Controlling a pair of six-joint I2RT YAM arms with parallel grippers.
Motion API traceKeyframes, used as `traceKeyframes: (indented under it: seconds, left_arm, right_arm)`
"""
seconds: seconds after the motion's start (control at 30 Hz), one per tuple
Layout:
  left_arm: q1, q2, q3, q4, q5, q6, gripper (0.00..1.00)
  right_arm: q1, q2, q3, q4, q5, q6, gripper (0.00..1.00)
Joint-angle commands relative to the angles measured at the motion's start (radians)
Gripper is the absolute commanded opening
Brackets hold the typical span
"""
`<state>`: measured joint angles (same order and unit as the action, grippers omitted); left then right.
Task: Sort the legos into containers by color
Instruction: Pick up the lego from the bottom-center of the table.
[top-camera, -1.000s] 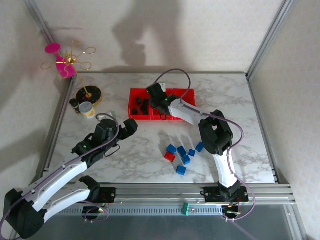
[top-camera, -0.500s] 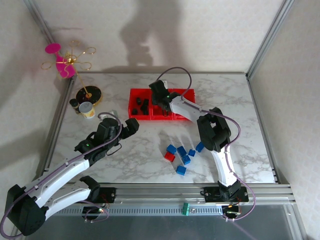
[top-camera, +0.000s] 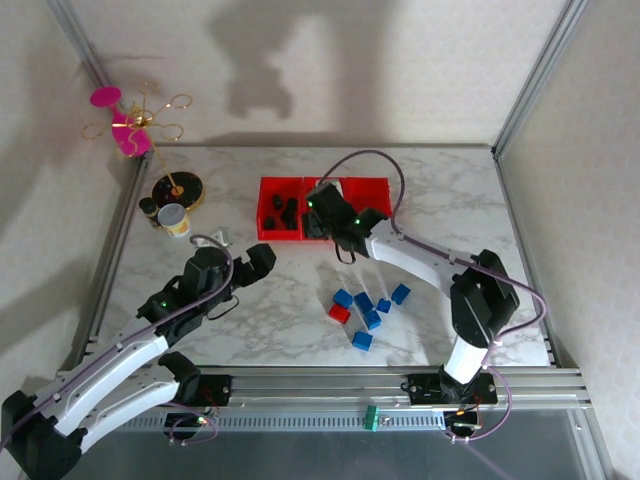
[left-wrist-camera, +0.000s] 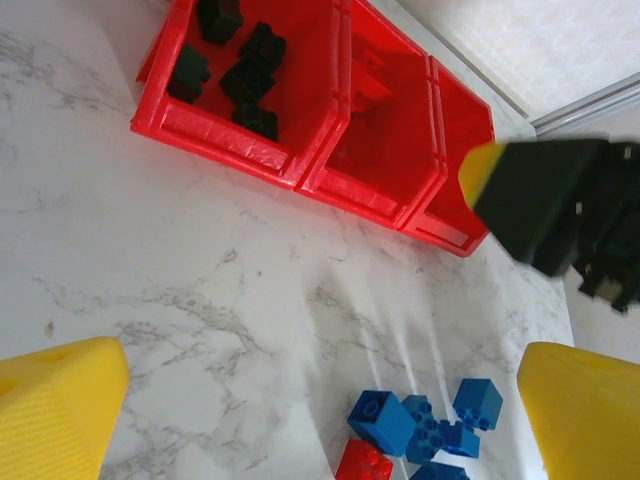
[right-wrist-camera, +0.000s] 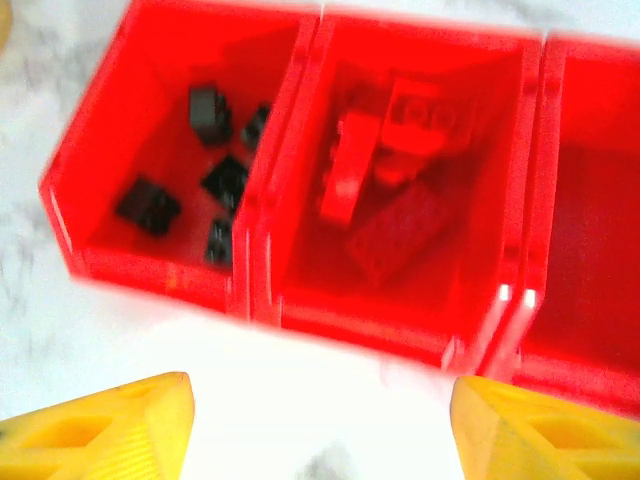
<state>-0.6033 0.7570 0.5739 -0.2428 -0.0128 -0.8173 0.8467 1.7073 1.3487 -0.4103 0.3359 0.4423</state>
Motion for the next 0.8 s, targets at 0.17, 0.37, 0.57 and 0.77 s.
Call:
traceKeyframes:
  seconds: [0.17, 0.37, 0.57, 0.77]
  left_arm:
    - [-0.036, -0.131, -0.087, -0.088, 0.014, -0.072, 1.00]
    - [-0.058, -0.178, -0.144, -0.075, 0.031, -0.115, 1.00]
    - [-0.081, -0.176, -0.170, -0.041, 0.031, -0.144, 1.00]
    - [-0.102, -0.176, -0.166, -0.052, 0.006, -0.154, 0.99]
  right_arm:
    - [0.124, -0.202, -0.256, -0.163, -0.063, 0.155, 0.72]
    - [0.208, -0.311, -0.405, -0.199, -0.113, 0.265, 0.73]
    - [0.254, -0.285, -0.462, -0.142, -0.143, 0.270, 0.75]
    - [0.259, -0.222, -0.476, -0.083, -0.140, 0.238, 0.78]
